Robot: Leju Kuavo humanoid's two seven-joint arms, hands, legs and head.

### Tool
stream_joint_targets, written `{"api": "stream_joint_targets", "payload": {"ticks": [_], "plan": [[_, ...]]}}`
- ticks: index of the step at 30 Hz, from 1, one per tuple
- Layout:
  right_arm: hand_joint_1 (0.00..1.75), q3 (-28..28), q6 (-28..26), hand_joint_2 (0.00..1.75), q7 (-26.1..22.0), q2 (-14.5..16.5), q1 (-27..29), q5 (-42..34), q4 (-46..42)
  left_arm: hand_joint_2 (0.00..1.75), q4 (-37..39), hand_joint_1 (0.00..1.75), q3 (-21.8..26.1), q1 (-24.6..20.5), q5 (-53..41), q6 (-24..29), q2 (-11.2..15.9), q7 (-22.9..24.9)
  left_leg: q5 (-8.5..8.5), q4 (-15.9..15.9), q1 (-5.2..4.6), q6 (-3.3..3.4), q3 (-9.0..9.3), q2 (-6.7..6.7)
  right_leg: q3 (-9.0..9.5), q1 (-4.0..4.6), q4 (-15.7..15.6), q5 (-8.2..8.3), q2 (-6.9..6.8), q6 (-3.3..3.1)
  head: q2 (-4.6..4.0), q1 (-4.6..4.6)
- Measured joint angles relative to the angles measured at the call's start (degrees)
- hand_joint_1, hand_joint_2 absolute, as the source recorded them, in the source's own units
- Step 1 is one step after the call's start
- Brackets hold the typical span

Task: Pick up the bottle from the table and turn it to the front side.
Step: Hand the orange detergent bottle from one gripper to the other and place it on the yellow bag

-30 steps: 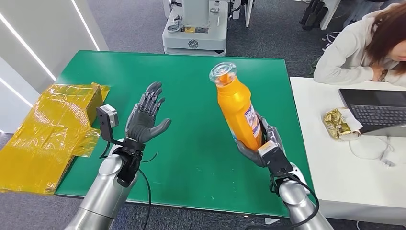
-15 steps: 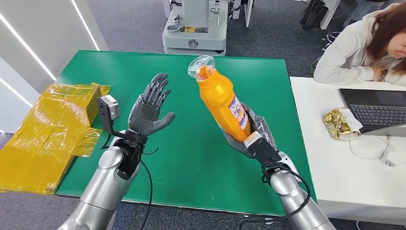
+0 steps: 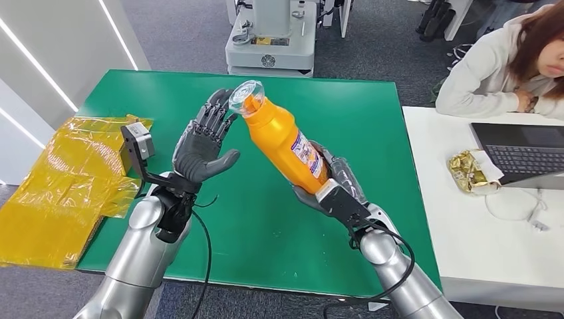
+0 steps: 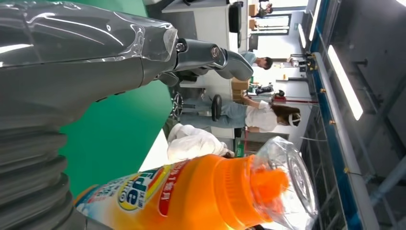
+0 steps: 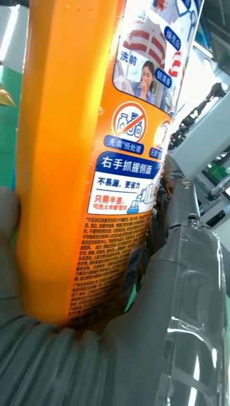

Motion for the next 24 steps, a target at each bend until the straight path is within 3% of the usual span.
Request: {"api": "stream_joint_targets", "payload": {"ticks": [24], "plan": [[1.75,4.2,0.6,1.75,1.7,0.6,-0.9,3.4,-2.4,1.75,-1.8,0.0,-1.4,0.0,-0.3,0.7,0.0,0.4,0.0,0.0,0.0,0.0,0.0,-0.01,0.0,0.0,0.0,0.0,-0.01,0.0,0.0,0.01]]}}
